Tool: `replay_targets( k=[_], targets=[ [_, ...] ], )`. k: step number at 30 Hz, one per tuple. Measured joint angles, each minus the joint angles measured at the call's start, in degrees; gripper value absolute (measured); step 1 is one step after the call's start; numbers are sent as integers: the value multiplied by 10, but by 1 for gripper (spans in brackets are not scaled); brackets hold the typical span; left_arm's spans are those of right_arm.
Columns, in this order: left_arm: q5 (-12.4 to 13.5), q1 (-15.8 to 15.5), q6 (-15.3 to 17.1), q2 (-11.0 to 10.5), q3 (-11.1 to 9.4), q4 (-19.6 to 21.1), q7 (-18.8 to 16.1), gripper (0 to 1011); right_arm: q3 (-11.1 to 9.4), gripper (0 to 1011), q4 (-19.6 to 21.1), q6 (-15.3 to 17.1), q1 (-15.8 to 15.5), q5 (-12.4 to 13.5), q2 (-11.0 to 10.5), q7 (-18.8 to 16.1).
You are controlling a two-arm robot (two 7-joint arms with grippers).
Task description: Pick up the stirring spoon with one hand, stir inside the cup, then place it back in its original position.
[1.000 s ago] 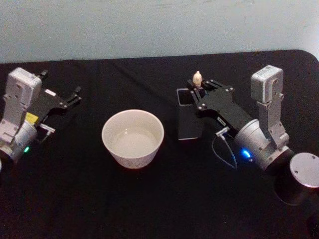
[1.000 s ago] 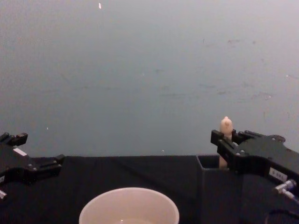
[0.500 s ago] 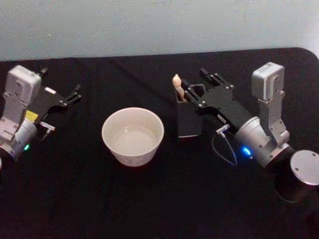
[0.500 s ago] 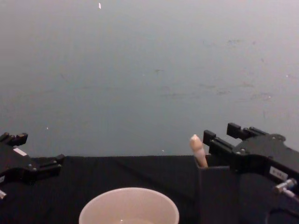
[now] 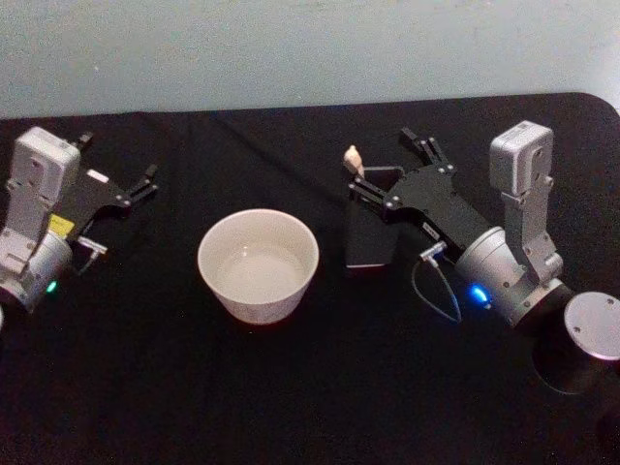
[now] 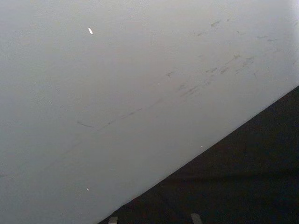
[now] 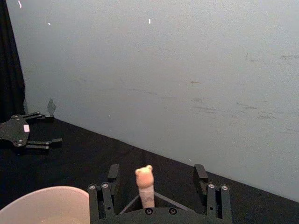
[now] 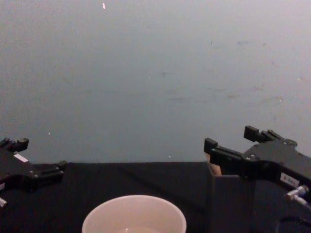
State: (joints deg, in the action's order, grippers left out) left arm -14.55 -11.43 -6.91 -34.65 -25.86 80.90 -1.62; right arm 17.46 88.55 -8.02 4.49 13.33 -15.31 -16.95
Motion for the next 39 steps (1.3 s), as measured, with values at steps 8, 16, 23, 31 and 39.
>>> replay_targets(
  k=[8, 16, 23, 31, 39],
  targets=[
    [0, 0, 0, 0, 0, 0, 0, 1001, -6, 1000, 6, -3, 1, 11, 2, -10],
    [0, 0, 0, 0, 0, 0, 0, 1001, -33, 1000, 16, -8, 13, 21, 10, 5],
    [0, 0, 0, 0, 0, 0, 0, 1001, -63, 1000, -7, 12, 23, -15, 12, 50],
    [0, 0, 0, 0, 0, 0, 0, 1001, -69, 1000, -28, 42, 9, -48, 9, 61],
    [0, 0, 0, 0, 0, 0, 0, 1001, -66, 1000, -41, 70, -8, -75, 7, 62]
  ],
)
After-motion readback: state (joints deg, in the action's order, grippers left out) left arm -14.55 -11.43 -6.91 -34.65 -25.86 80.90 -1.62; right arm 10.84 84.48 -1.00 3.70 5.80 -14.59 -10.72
